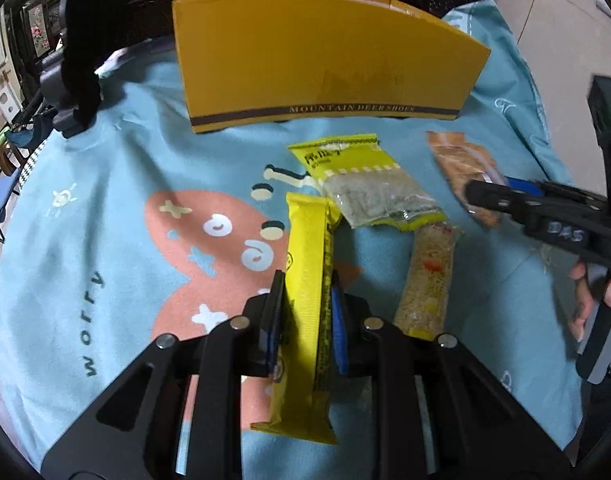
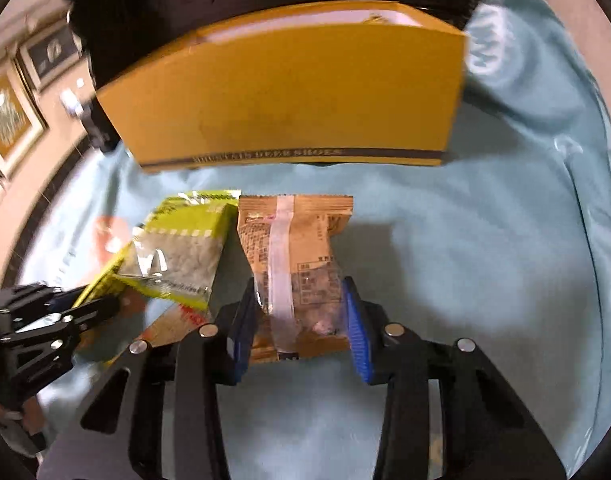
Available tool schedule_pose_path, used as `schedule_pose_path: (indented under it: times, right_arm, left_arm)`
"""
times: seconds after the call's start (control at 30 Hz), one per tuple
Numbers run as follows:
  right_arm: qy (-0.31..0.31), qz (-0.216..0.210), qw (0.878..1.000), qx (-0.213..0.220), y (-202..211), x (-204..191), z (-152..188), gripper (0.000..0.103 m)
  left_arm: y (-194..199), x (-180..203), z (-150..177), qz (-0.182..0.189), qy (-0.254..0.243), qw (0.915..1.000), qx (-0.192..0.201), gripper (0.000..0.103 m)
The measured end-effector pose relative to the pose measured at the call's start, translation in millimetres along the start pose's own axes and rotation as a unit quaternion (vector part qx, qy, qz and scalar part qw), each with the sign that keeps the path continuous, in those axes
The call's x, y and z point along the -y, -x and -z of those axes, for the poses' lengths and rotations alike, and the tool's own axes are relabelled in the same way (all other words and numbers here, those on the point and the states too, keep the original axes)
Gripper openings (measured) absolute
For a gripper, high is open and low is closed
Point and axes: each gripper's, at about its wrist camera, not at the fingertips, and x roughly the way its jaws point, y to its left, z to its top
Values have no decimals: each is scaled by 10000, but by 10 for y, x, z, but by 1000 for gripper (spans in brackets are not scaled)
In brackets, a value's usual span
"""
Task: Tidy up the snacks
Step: 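Carry both held packets into the yellow box and open both grippers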
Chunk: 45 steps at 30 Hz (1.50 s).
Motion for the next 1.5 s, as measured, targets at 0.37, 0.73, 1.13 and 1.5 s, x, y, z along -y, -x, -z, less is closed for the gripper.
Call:
schedule_pose_path:
  times: [0.37,0.73,1.13,1.5]
  right_arm:
    - [-135,-524,9972,514,579,94,53,41]
    - [-92,-728,9924,989,863,18,-362,42]
    - [-27,-434,9897,1362,697,38,-1536,42]
    - [-742,-149,9835,1643,220,232,-1733,87]
  left_arm:
    - [497,98,-71,-84,-151,9987,470,21]
    - [863,215,-623,-197,-307,9943,1005,21]
    - [476,37,-2017,-150,269,9948,973,21]
    - [125,-182,-2282,-626,1001,9843,1315,101]
